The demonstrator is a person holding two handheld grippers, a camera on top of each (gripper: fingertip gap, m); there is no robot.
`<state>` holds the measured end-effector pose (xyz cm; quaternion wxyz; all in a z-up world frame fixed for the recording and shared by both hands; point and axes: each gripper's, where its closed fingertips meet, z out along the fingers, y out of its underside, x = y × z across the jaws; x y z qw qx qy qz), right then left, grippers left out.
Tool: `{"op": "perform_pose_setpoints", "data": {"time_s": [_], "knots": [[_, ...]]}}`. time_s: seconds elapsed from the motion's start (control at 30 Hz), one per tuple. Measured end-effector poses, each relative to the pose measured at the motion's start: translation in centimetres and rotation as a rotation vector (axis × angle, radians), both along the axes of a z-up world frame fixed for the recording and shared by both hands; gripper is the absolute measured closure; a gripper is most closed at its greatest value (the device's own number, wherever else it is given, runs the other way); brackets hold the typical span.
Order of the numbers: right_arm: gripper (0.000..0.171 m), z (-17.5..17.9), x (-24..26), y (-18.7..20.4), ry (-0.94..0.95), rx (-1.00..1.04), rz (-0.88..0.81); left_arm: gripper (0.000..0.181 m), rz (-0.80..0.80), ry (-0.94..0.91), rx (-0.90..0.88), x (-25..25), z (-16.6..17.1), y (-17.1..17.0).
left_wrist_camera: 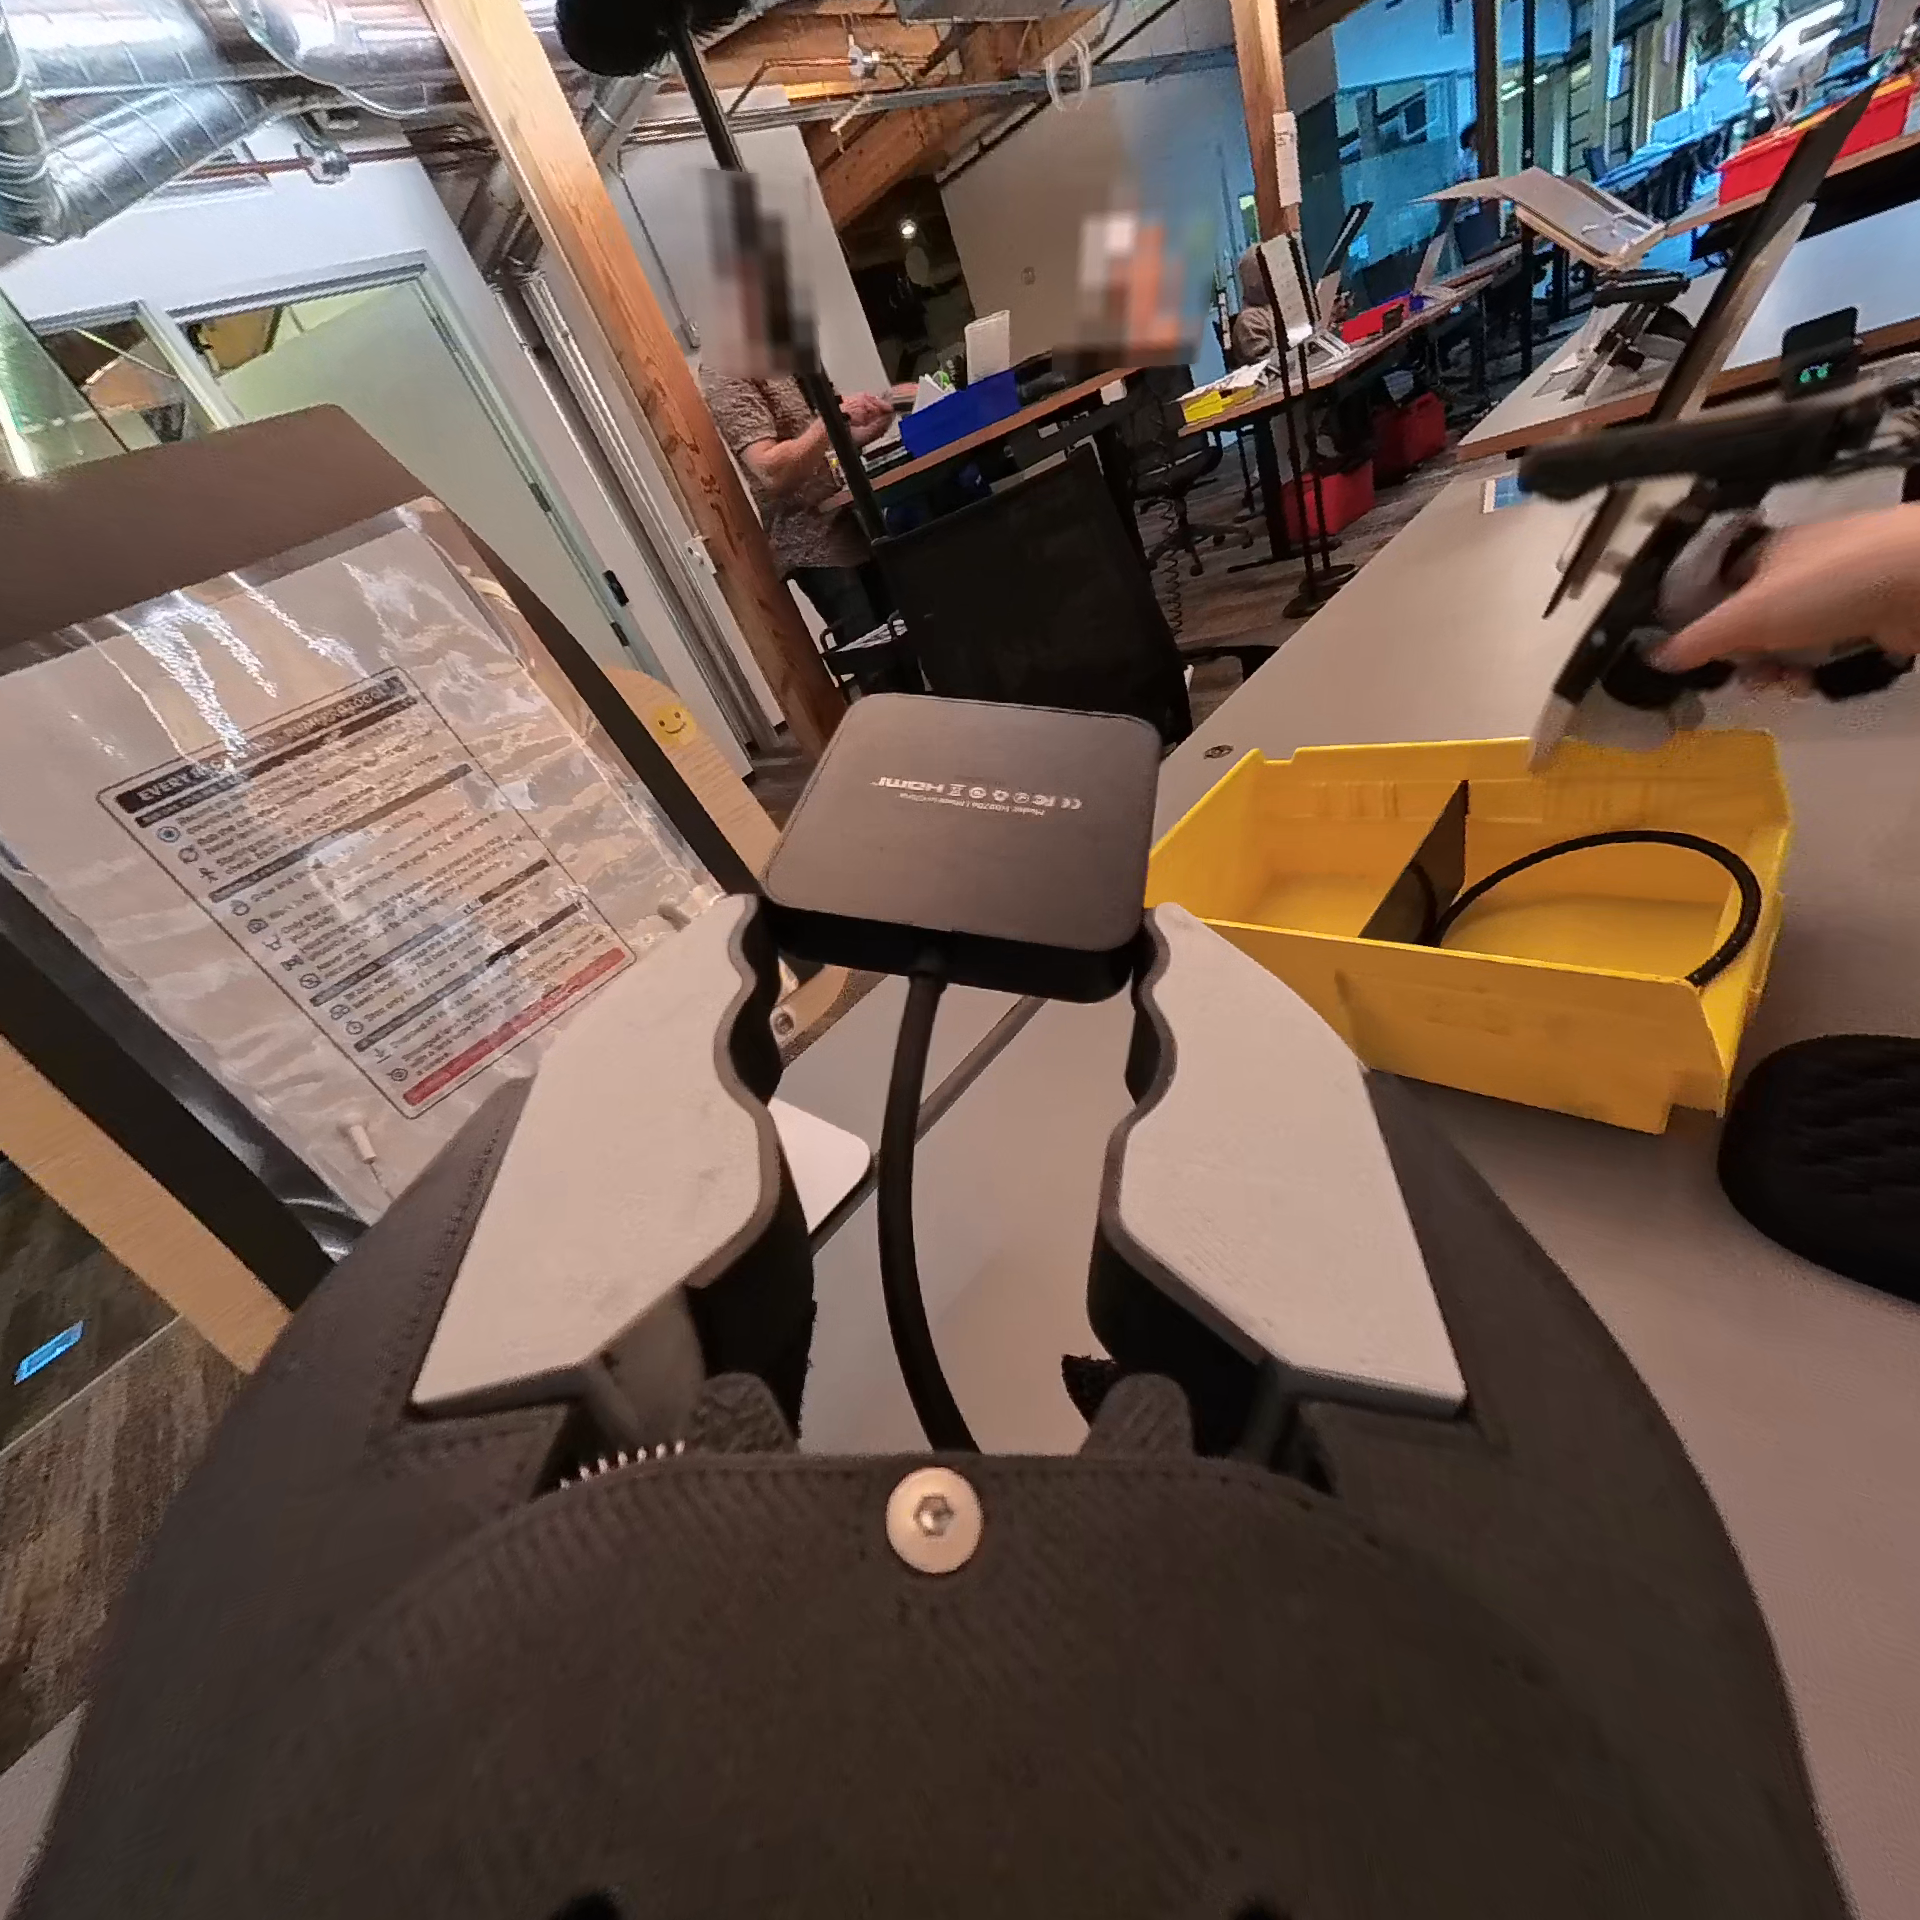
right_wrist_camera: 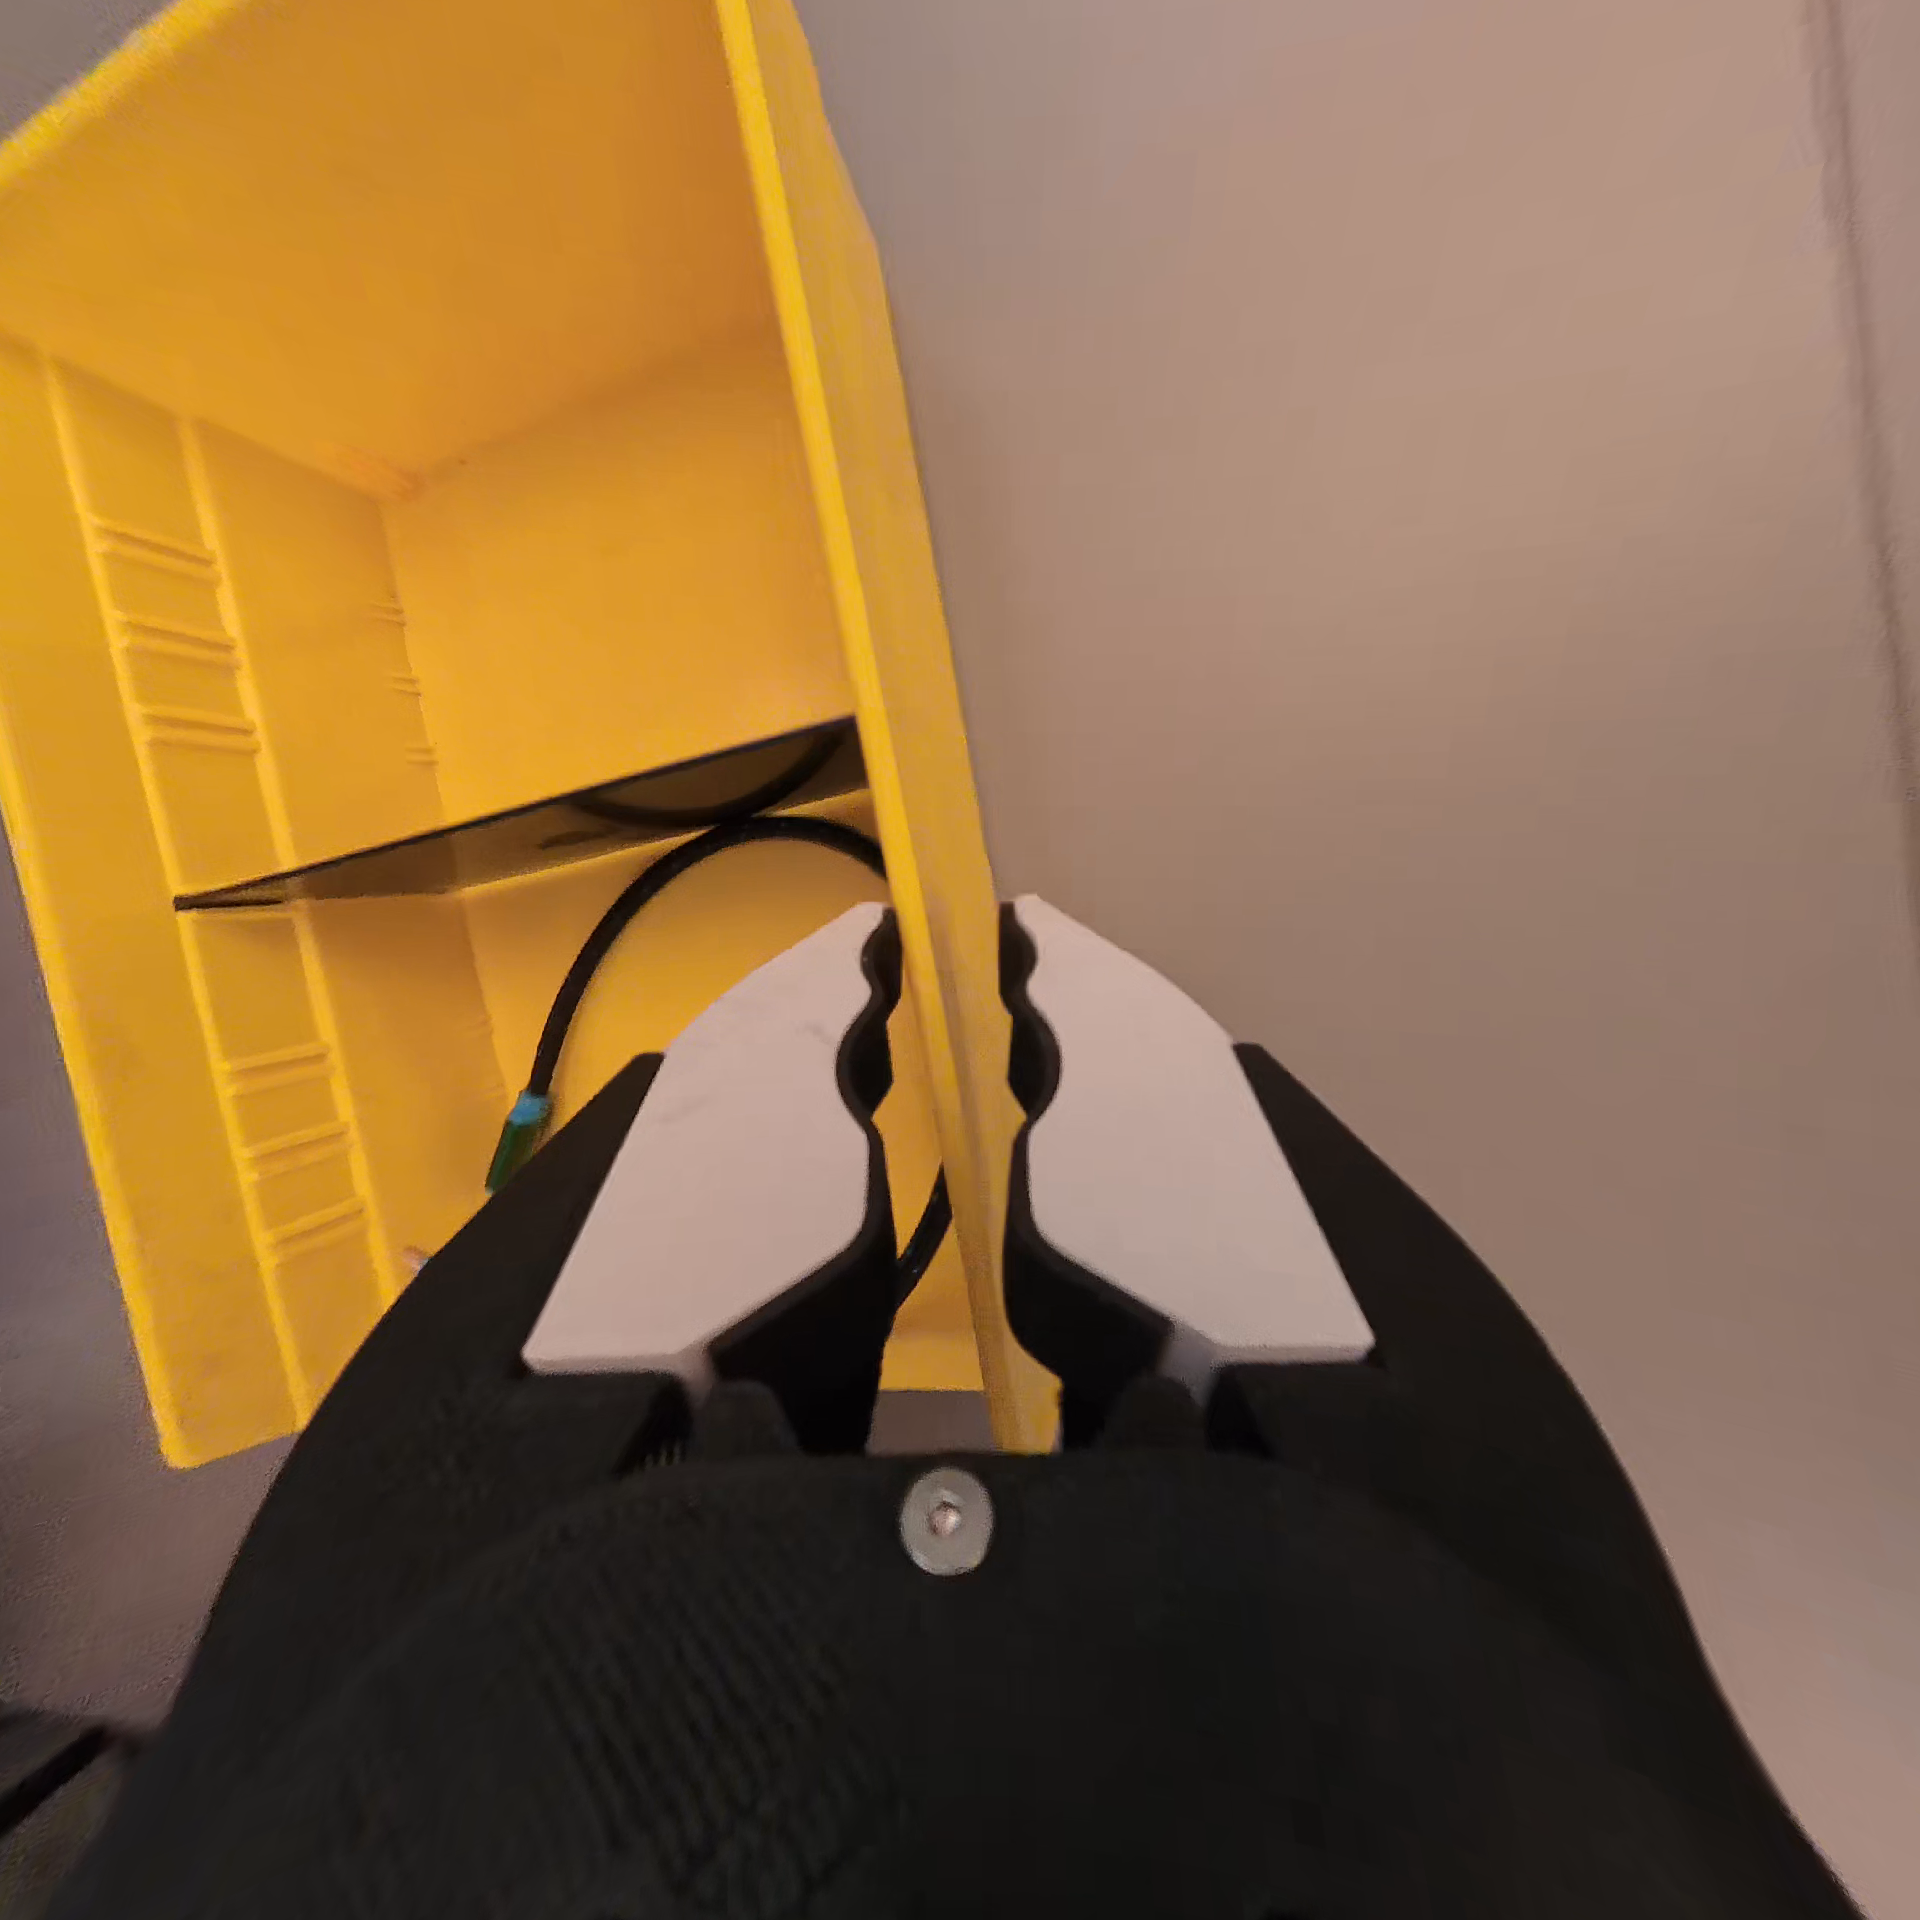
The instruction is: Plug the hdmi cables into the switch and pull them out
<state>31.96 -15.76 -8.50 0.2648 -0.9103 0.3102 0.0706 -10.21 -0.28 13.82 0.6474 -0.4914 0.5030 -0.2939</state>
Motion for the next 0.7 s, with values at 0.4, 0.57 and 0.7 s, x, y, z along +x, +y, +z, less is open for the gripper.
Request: {"op": "perform_pose_setpoints", "data": {"time_s": [0.4,0.57,0.7], "knots": [[0.135,22.8,-24.8,9.8,-1.325,0.815,0.872,0.117,-0.194,0.089,-0.278,0.9,-2.2,-1.4],[0.126,21.4,-37.2,10.5,-1.622,1.023,1.164,0.117,-0.292,0.127,-0.417,0.9,-3.0,-2.3],[0.133,20.6,-40.1,10.8,-1.788,1.052,1.182,0.117,-0.331,0.167,-0.454,1.2,-3.7,-2.9]]}}
